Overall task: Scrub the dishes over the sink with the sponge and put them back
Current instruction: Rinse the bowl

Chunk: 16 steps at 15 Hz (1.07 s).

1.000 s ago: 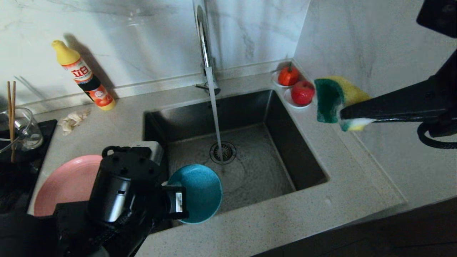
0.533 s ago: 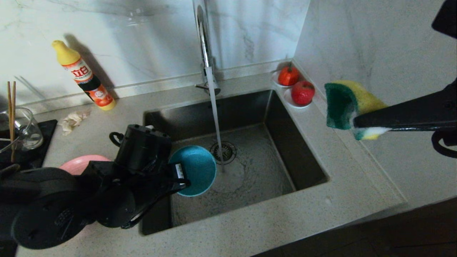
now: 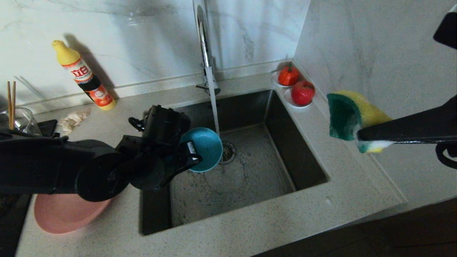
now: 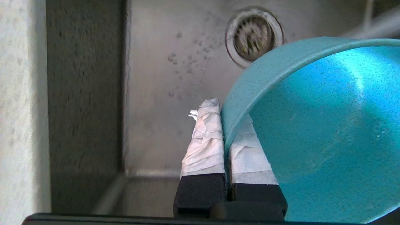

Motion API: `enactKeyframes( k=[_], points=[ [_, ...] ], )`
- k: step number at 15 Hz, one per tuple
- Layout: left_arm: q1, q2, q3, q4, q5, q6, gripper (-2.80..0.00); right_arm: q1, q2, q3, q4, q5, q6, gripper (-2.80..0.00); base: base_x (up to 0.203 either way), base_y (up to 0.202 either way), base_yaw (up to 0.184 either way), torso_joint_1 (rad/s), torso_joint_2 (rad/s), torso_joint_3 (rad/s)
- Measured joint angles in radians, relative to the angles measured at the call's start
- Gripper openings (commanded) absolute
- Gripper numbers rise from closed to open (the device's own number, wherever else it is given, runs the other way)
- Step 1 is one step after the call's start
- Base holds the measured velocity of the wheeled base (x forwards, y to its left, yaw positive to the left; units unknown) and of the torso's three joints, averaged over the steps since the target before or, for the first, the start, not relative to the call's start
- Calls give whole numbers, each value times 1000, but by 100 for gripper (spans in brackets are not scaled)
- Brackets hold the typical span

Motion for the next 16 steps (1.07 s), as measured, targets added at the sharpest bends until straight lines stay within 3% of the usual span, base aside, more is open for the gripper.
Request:
enactKeyframes(
  k=[5, 12, 16],
  points=[
    [48, 55, -63, 1, -7, -44, -280, 3, -6, 0, 1, 0, 0, -280, 0, 0, 0, 0, 0, 0],
    [53, 116, -188, 57, -97, -143, -280, 2, -14, 4, 4, 0, 0, -280, 0, 0, 0, 0, 0, 0],
    [61, 147, -241, 64, -103, -148, -280, 2, -21, 30, -3, -1, -1, -280, 0, 0, 0, 0, 0, 0]
  ],
)
